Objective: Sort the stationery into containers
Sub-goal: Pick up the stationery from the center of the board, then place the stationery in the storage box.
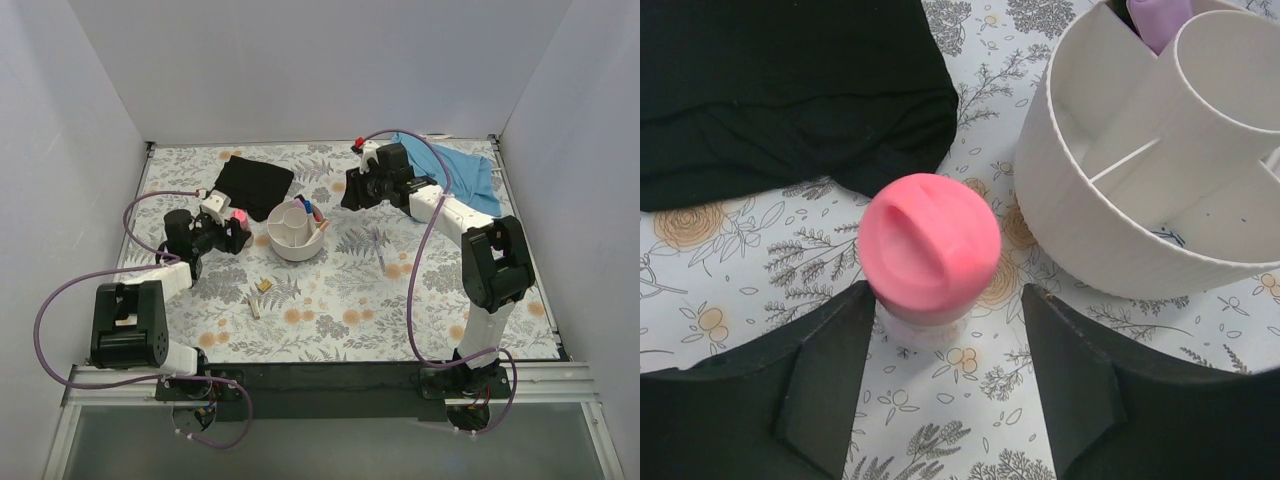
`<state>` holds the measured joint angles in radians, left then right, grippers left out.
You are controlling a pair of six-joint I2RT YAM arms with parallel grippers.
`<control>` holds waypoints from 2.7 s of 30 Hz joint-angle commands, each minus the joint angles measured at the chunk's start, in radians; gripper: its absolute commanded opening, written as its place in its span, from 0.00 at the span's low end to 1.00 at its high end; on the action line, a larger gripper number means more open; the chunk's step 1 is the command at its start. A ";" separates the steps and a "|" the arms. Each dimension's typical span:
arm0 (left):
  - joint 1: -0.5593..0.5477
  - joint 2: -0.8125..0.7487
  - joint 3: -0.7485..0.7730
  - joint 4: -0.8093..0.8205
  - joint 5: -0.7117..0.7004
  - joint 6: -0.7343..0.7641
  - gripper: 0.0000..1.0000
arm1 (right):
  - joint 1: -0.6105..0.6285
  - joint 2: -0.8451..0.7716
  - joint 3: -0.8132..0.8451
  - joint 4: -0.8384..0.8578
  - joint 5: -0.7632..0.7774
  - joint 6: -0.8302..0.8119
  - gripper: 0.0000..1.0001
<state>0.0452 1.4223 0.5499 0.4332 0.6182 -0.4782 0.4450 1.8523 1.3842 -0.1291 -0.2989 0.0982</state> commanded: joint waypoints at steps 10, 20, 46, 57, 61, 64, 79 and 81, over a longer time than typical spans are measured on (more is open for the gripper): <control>0.012 0.053 0.008 0.151 0.084 -0.049 0.53 | 0.014 0.001 0.010 -0.004 -0.023 -0.017 0.50; 0.010 0.095 0.031 0.179 0.091 -0.063 0.57 | 0.026 0.013 0.016 -0.006 -0.016 -0.023 0.50; 0.024 0.067 0.083 0.251 0.047 -0.146 0.00 | 0.047 0.027 0.016 -0.014 0.007 -0.040 0.49; 0.033 -0.080 0.384 -0.059 0.153 -0.227 0.00 | 0.041 0.015 -0.002 -0.010 0.032 -0.061 0.48; 0.033 -0.076 0.438 -0.091 0.160 -0.269 0.00 | 0.026 0.005 -0.002 -0.010 0.032 -0.049 0.48; 0.033 -0.079 0.466 -0.097 0.158 -0.292 0.00 | 0.021 -0.013 -0.005 -0.010 0.034 -0.054 0.48; -0.106 0.003 0.571 -0.214 0.190 -0.261 0.00 | -0.003 -0.176 -0.206 0.075 0.044 -0.048 0.49; -0.120 0.007 0.567 -0.229 0.192 -0.252 0.00 | -0.003 -0.194 -0.221 0.083 0.047 -0.046 0.49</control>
<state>-0.0578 1.4361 1.0782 0.2302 0.8032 -0.7547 0.4477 1.7210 1.1904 -0.1024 -0.2565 0.0521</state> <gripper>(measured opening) 0.463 0.490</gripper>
